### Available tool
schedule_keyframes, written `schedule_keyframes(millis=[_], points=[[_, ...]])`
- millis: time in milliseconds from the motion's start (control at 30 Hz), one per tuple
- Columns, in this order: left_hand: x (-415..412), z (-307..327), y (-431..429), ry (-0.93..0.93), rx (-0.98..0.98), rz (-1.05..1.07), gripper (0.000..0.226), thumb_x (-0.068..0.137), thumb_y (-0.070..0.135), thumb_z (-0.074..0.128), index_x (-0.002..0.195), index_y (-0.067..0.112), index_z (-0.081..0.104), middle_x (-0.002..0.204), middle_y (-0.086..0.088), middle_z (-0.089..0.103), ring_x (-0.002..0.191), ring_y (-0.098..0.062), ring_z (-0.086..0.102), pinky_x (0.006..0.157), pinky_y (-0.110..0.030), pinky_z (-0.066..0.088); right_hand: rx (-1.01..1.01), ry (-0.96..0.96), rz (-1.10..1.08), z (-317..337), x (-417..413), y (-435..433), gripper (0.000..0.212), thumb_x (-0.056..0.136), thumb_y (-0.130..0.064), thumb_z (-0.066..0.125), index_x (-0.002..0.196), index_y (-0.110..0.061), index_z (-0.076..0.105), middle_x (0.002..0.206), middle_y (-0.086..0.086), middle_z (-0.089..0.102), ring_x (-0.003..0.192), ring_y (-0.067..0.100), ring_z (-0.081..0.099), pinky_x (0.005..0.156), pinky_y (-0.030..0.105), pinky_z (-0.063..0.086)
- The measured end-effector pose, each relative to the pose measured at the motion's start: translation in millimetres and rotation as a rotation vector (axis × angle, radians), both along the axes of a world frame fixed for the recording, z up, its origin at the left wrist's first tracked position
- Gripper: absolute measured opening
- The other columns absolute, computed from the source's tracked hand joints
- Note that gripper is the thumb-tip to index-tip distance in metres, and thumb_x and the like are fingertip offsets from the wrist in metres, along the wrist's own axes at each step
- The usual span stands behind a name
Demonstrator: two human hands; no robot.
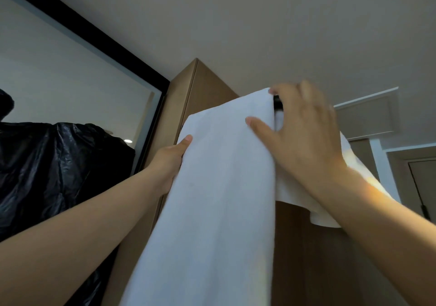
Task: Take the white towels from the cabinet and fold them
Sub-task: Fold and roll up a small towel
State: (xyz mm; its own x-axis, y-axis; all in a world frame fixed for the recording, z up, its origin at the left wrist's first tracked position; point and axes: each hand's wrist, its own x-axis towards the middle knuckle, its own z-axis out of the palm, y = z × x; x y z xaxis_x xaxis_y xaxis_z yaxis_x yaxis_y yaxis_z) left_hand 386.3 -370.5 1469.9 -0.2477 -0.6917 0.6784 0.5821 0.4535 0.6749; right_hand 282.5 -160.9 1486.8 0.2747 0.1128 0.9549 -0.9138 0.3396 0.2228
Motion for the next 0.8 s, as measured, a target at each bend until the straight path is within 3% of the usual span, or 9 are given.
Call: schedule_keyframes(millis=[67, 167, 233, 333, 500, 633, 733, 800], points=[[1, 1, 0, 0.004, -0.008, 0.029, 0.035, 0.091, 0.045, 0.060, 0.073, 0.015, 0.058, 0.043, 0.009, 0.062, 0.032, -0.007, 0.057, 0.025, -0.015, 0.034, 0.064, -0.048, 0.062, -22, -6, 2, 0.060, 0.084, -0.056, 0.063, 0.132, -0.025, 0.045, 0.115, 0.000, 0.057, 0.100, 0.022, 0.057, 0.083, 0.036, 0.045], [2, 3, -2, 0.002, -0.009, 0.053, 0.035, 0.089, 0.047, 0.061, 0.073, 0.016, 0.060, 0.048, 0.008, 0.066, 0.038, -0.008, 0.061, 0.030, -0.015, 0.039, 0.265, -0.239, 0.269, -25, -10, 4, 0.078, 0.080, -0.059, 0.065, 0.143, -0.039, 0.025, 0.092, -0.018, 0.059, 0.079, 0.005, 0.058, 0.069, 0.025, 0.040], [2, 4, -4, -0.003, 0.003, 0.053, 0.034, 0.088, 0.050, 0.062, 0.077, 0.017, 0.064, 0.063, 0.004, 0.072, 0.051, -0.012, 0.067, 0.043, -0.020, 0.047, 0.376, -0.289, 0.343, -15, -11, 1, 0.085, 0.082, -0.049, 0.069, 0.148, -0.041, 0.016, 0.097, -0.016, 0.055, 0.085, 0.008, 0.058, 0.072, 0.024, 0.040], [3, 7, -9, -0.014, -0.007, 0.082, 0.035, 0.087, 0.050, 0.063, 0.079, 0.017, 0.066, 0.062, 0.006, 0.072, 0.052, -0.011, 0.068, 0.049, -0.022, 0.047, 0.456, -0.251, 0.321, 0, -6, -2, 0.075, 0.086, -0.030, 0.069, 0.148, -0.036, 0.028, 0.111, -0.011, 0.050, 0.095, 0.012, 0.054, 0.079, 0.024, 0.039], [1, 21, -14, -0.010, -0.029, 0.190, 0.044, 0.088, 0.051, 0.061, 0.071, 0.011, 0.056, 0.076, -0.003, 0.065, 0.066, -0.022, 0.061, 0.060, -0.026, 0.047, 0.464, -0.165, 0.272, 13, -3, 5, 0.056, 0.083, -0.026, 0.071, 0.136, -0.033, 0.054, 0.110, -0.014, 0.053, 0.093, 0.006, 0.051, 0.084, 0.016, 0.036], [1, 43, -15, 0.002, -0.078, 0.365, 0.046, 0.090, 0.055, 0.055, 0.067, 0.015, 0.050, 0.068, 0.003, 0.053, 0.059, -0.013, 0.049, 0.051, -0.025, 0.035, 0.378, -0.069, 0.176, 24, 1, 6, 0.053, 0.079, -0.021, 0.073, 0.129, -0.032, 0.060, 0.112, -0.011, 0.062, 0.108, 0.016, 0.058, 0.097, 0.032, 0.044], [-1, 58, -17, 0.005, -0.128, 0.440, 0.043, 0.092, 0.055, 0.052, 0.079, 0.014, 0.053, 0.067, 0.001, 0.048, 0.058, -0.014, 0.043, 0.051, -0.024, 0.032, 0.341, 0.001, 0.064, 40, 2, 5, 0.053, 0.079, -0.021, 0.072, 0.129, -0.031, 0.060, 0.122, -0.004, 0.064, 0.118, 0.021, 0.053, 0.103, 0.041, 0.039], [-7, 62, -18, 0.012, -0.126, 0.442, 0.047, 0.093, 0.053, 0.051, 0.073, 0.011, 0.053, 0.069, 0.002, 0.051, 0.060, -0.012, 0.046, 0.050, -0.024, 0.031, 0.337, 0.023, 0.011, 49, -2, 3, 0.054, 0.079, -0.022, 0.073, 0.131, -0.031, 0.059, 0.129, -0.001, 0.061, 0.130, 0.021, 0.046, 0.109, 0.043, 0.033]])
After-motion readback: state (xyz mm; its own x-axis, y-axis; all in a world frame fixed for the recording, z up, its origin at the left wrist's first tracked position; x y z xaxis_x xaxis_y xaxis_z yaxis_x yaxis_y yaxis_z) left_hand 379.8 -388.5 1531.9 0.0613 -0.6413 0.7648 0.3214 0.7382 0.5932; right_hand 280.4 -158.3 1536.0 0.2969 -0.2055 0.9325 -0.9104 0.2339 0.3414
